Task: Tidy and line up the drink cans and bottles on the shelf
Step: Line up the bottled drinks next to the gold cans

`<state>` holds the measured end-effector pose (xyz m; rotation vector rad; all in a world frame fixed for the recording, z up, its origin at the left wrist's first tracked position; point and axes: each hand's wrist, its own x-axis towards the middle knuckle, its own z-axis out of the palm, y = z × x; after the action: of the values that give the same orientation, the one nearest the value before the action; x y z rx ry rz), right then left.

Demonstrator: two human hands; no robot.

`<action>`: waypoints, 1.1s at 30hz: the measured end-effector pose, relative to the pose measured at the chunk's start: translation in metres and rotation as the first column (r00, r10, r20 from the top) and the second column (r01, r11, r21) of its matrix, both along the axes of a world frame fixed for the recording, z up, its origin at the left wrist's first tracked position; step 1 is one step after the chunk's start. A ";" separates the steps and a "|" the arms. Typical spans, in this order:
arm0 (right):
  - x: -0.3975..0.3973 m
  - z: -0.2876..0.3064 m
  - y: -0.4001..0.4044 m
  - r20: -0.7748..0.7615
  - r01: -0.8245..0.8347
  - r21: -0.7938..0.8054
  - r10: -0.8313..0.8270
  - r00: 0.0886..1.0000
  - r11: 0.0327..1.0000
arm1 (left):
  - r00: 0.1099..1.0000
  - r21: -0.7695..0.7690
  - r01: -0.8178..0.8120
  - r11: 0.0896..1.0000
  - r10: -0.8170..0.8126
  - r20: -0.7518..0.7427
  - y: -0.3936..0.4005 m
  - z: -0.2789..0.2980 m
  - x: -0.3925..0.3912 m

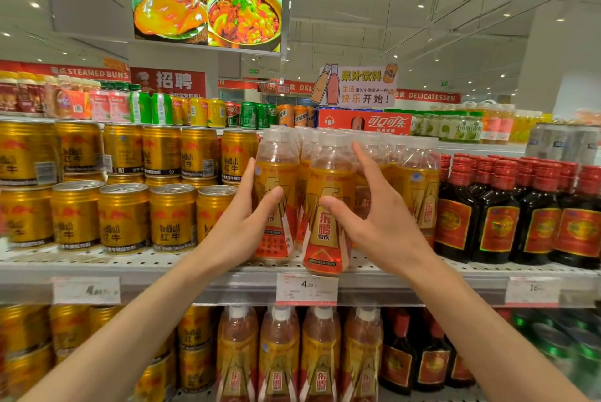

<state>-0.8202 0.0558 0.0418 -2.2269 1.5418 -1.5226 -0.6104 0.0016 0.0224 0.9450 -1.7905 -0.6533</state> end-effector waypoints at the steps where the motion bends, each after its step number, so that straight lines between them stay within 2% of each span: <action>1: 0.002 -0.001 -0.002 0.005 -0.008 0.003 0.008 1.000 1.000 | 1.000 0.002 0.009 1.000 -0.009 -0.008 0.000 -0.002 0.000; 10: 0.012 -0.007 -0.018 -0.021 0.016 0.035 -0.015 1.000 0.999 | 0.998 0.003 0.007 1.000 -0.006 -0.069 0.002 -0.015 -0.006; 14: 0.012 -0.026 -0.013 -0.026 0.061 0.146 -0.058 0.998 0.987 | 0.998 0.030 0.029 0.999 -0.027 -0.058 0.002 -0.018 -0.005; 20: 0.011 -0.029 -0.019 -0.017 0.065 0.217 -0.063 0.998 0.974 | 0.998 0.000 0.020 1.000 -0.020 -0.067 -0.003 -0.020 -0.005; 33: 0.010 -0.038 -0.022 0.061 0.040 0.170 -0.051 0.997 0.985 | 0.997 -0.045 -0.055 0.997 0.052 -0.066 -0.005 -0.024 -0.010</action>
<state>-0.8104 0.0340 0.0040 -2.0450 1.6462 -1.4026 -0.6208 -0.0036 -0.0018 0.9267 -1.7110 -0.5995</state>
